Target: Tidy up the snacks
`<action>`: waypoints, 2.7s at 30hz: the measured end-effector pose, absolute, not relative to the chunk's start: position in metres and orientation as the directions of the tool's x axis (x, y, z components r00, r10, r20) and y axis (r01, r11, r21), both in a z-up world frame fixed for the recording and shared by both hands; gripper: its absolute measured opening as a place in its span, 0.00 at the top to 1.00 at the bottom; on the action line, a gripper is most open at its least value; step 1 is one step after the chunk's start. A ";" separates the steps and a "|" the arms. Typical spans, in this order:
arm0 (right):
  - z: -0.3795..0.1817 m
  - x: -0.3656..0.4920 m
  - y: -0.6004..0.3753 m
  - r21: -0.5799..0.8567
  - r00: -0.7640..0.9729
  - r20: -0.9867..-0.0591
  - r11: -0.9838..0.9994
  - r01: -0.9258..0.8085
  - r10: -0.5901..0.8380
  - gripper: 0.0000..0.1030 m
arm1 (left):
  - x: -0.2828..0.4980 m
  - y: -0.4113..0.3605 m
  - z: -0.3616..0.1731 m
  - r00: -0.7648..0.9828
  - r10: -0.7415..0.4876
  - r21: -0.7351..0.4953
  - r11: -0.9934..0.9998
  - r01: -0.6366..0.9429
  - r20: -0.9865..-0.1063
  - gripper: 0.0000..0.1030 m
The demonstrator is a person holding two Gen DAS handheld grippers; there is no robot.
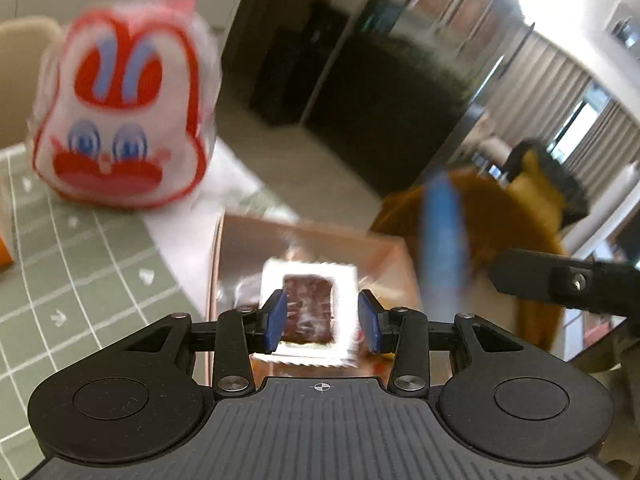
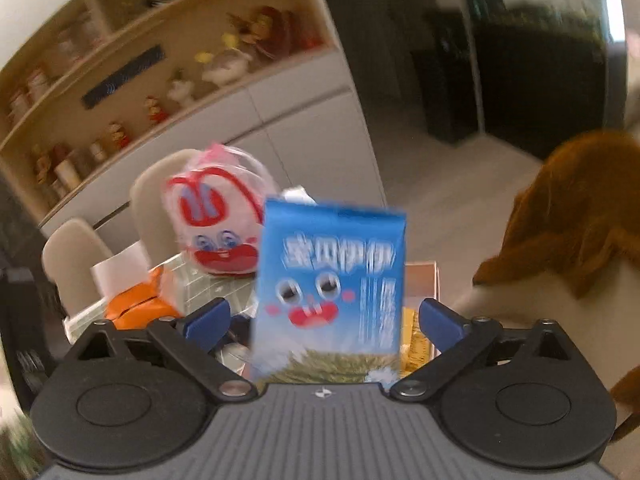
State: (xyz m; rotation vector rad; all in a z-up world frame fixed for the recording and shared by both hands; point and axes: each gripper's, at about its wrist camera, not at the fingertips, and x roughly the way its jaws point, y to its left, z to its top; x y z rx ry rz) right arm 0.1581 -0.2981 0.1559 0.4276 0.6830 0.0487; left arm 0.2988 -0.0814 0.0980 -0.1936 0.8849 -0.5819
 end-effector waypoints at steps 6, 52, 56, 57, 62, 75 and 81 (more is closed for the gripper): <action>0.107 0.166 -0.323 0.465 0.711 -0.676 0.861 0.206 0.195 0.02 | 0.284 -0.058 0.099 0.562 -0.547 -0.398 0.837 0.375 -0.620 0.58; -0.030 -0.047 -0.172 0.082 0.749 -0.616 0.925 0.371 -0.246 0.00 | 0.042 -0.027 -0.004 0.706 -0.370 0.023 0.877 0.479 -0.604 0.57; -0.030 -0.047 -0.172 0.082 0.749 -0.616 0.925 0.371 -0.246 0.00 | 0.042 -0.027 -0.004 0.707 -0.369 0.025 0.877 0.479 -0.604 0.57; -0.030 -0.046 -0.172 0.082 0.749 -0.616 0.925 0.371 -0.246 0.00 | 0.042 -0.027 -0.004 0.707 -0.369 0.025 0.877 0.479 -0.604 0.57; -0.030 -0.046 -0.172 0.082 0.749 -0.616 0.925 0.371 -0.246 0.00 | 0.042 -0.027 -0.004 0.706 -0.370 0.024 0.877 0.479 -0.604 0.57; -0.031 -0.046 -0.172 0.082 0.749 -0.615 0.925 0.371 -0.246 0.00 | 0.042 -0.027 -0.004 0.707 -0.369 0.024 0.878 0.479 -0.604 0.57; -0.030 -0.046 -0.172 0.082 0.749 -0.616 0.925 0.371 -0.246 0.00 | 0.042 -0.028 -0.004 0.707 -0.369 0.024 0.878 0.479 -0.604 0.57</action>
